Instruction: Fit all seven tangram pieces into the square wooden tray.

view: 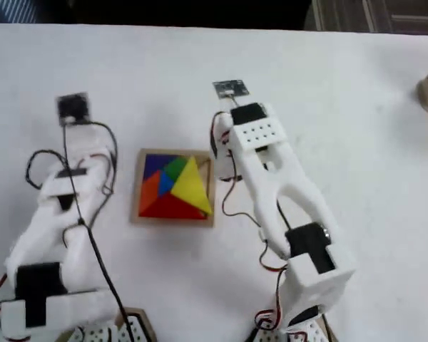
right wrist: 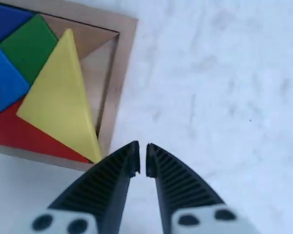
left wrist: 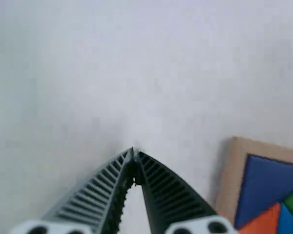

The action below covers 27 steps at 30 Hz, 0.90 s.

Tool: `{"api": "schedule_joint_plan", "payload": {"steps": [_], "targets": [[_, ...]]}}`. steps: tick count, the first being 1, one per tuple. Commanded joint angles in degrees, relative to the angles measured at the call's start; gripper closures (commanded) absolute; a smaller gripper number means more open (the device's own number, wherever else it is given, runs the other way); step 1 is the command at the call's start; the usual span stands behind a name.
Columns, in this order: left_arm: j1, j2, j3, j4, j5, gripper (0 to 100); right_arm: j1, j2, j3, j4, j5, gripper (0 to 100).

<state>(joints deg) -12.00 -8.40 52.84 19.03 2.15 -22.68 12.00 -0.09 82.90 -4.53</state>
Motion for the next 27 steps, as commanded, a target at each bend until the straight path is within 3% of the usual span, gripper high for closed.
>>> {"api": "schedule_joint_plan", "payload": {"steps": [1, 5, 10, 17, 27], "targets": [[7.69, -9.01, 5.19, -0.18, -7.74, 98, 3.91, -5.23, 3.43, -3.47, -0.44, 98.1], [13.93, -16.04, 11.25, 0.18, -9.32, 98, 6.73, -4.44, 5.54, -9.54, -0.44, 98.1], [23.87, -24.66, 18.64, 0.44, -2.55, 98, 6.9, -1.98, 5.27, -11.12, -0.44, 98.1], [36.0, -32.04, 20.66, 9.58, 4.48, 98, 8.92, 1.1, 1.49, -10.86, -0.44, 97.8], [34.95, -16.31, 11.6, 9.32, 5.8, 98, 10.07, 6.11, -4.48, -8.4, -0.44, 97.8]]}}
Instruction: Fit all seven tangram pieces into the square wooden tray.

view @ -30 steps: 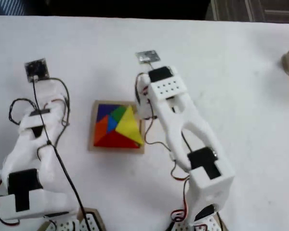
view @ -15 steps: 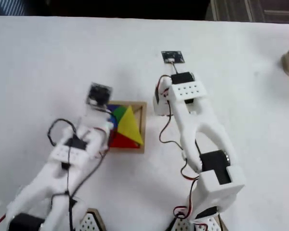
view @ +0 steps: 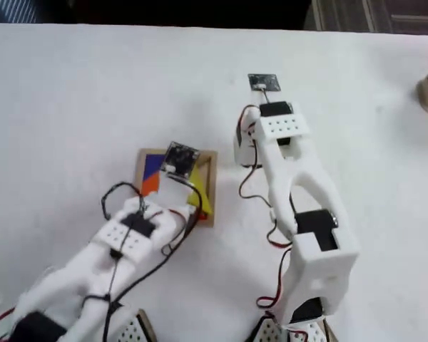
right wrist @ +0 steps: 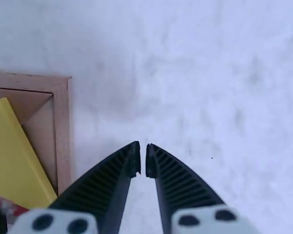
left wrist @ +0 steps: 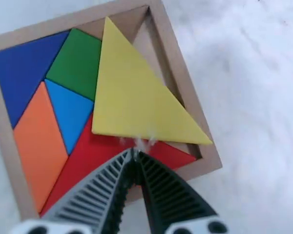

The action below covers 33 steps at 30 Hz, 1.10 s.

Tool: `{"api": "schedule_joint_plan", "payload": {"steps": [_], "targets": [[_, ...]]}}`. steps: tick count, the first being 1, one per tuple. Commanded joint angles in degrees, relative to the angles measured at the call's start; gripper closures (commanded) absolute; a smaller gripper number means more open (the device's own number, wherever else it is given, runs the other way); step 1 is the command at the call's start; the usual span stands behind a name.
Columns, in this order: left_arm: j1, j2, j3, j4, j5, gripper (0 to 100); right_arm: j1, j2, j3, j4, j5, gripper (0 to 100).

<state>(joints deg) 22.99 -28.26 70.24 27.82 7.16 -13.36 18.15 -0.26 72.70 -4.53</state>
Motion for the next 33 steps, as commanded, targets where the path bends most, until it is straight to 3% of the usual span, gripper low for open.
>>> {"api": "schedule_joint_plan", "payload": {"steps": [1, 18, 23, 25, 29, 33], "targets": [[-0.13, 4.97, -7.21, 1.32, 0.79, 98, 0.75, 0.4, -4.84, 2.33, -0.44, 97.8], [-10.68, 13.41, -14.68, -1.67, 0.88, 98, 0.84, 1.63, -5.98, 2.86, -0.53, 97.8], [-14.46, 13.14, -14.59, -7.47, 1.76, 98, 0.92, 1.63, -5.98, 2.86, -0.53, 97.8], [-15.43, 13.41, -14.59, -10.99, 6.33, 98, 1.01, 1.63, -5.98, 2.86, -0.53, 97.8], [-12.35, 17.54, -14.68, -20.04, 16.18, 98, 2.59, 1.27, -5.98, 2.68, -0.53, 97.8], [-8.22, 27.56, -23.3, -16.79, 14.77, 98, 4.53, 1.19, -6.42, 2.51, -0.53, 97.8]]}}
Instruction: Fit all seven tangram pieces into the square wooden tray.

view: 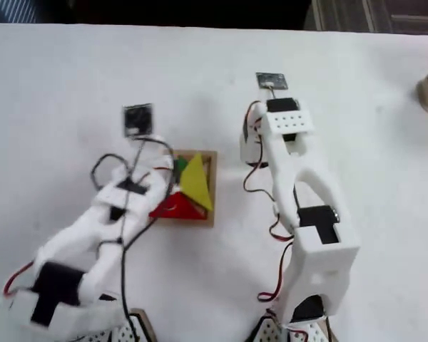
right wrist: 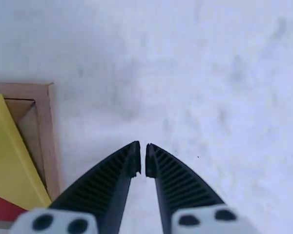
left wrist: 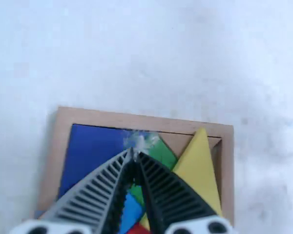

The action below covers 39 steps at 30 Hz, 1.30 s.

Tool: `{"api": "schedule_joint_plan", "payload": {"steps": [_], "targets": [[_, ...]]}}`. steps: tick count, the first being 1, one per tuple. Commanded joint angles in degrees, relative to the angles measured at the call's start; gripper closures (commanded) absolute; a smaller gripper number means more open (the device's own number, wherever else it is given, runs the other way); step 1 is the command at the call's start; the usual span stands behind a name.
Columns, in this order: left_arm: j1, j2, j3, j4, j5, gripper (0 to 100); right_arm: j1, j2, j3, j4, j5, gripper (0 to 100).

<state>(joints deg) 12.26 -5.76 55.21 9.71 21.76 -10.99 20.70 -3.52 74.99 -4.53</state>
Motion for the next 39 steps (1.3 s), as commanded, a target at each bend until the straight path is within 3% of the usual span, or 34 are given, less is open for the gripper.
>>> {"api": "schedule_joint_plan", "payload": {"steps": [1, 6, 13, 24, 29, 33, 39], "targets": [[2.59, 7.6, -11.08, 3.69, 0.0, 98, 2.42, -1.19, -3.78, 0.48, -0.53, 97.8], [3.21, 12.53, -17.93, 11.87, -3.96, 98, 4.62, -0.92, -5.1, 0.04, -0.53, 97.8], [7.87, 12.62, -17.85, 11.96, -5.19, 98, 5.05, -1.1, -5.1, -0.66, -0.53, 97.8], [8.66, 11.56, -17.32, 12.13, -5.27, 98, 5.23, -0.75, -6.51, -0.4, -0.53, 97.8], [9.8, 2.86, -10.81, 9.58, -8.7, 98, 5.14, -0.75, -6.51, -0.57, -0.53, 97.8], [13.93, -4.09, -2.46, 2.11, -8.97, 98, 4.97, -0.75, -6.51, -0.57, -0.53, 97.8], [15.87, -6.02, 0.18, -0.44, -8.97, 98, 4.88, -0.75, -6.51, -0.57, -0.53, 97.8]]}}
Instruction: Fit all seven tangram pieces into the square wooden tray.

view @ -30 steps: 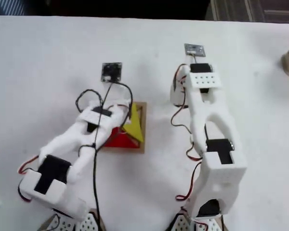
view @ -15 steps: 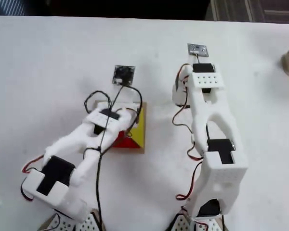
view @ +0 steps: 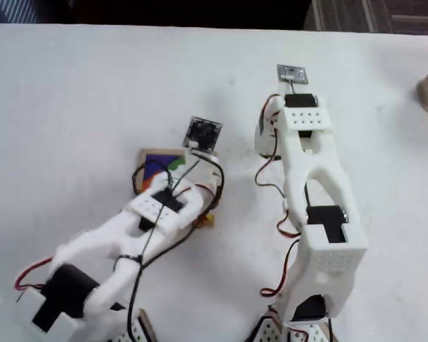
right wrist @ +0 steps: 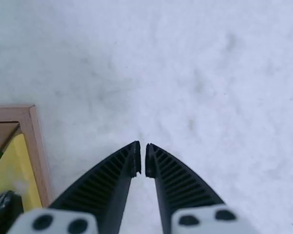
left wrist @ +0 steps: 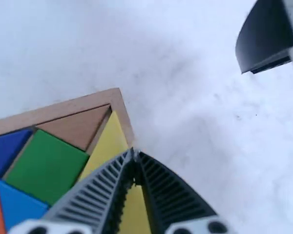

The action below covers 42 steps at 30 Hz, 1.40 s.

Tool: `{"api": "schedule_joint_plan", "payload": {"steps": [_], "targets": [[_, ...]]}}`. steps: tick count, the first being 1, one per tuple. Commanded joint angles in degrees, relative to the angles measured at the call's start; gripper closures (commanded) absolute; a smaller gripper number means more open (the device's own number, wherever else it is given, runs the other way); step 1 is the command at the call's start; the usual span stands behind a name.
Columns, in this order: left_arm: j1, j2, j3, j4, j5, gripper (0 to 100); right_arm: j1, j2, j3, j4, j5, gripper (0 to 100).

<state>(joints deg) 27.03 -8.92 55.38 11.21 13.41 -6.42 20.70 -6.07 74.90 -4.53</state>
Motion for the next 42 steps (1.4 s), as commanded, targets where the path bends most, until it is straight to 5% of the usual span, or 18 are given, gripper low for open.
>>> {"api": "schedule_joint_plan", "payload": {"steps": [1, 7, 13, 22, 31, 36, 42], "targets": [[1.36, -2.51, 0.0, -1.93, -0.62, 98, 0.31, -0.75, -3.96, -0.48, -0.53, 97.8], [3.3, 3.56, -2.37, 0.97, -3.87, 98, 0.31, -0.75, -3.96, -0.57, -0.53, 97.8], [0.66, 5.49, -7.3, 9.58, -4.57, 98, 0.22, -0.75, -3.87, -0.57, -0.53, 97.8], [-5.67, 4.7, -7.56, 10.99, -4.57, 98, 0.22, -0.75, -3.78, -0.57, -0.53, 97.7], [-6.46, -13.41, 1.93, 10.99, -4.92, 98, 0.22, -0.75, -3.52, -0.22, -0.53, 98.0], [-14.02, -24.31, 8.18, 10.99, -13.45, 98, -0.4, -1.8, -2.64, 1.98, -4.31, 98.1], [-23.08, -33.8, 15.12, 10.99, -14.24, 98, -1.01, -11.3, 8.35, -3.03, -4.57, 98.1]]}}
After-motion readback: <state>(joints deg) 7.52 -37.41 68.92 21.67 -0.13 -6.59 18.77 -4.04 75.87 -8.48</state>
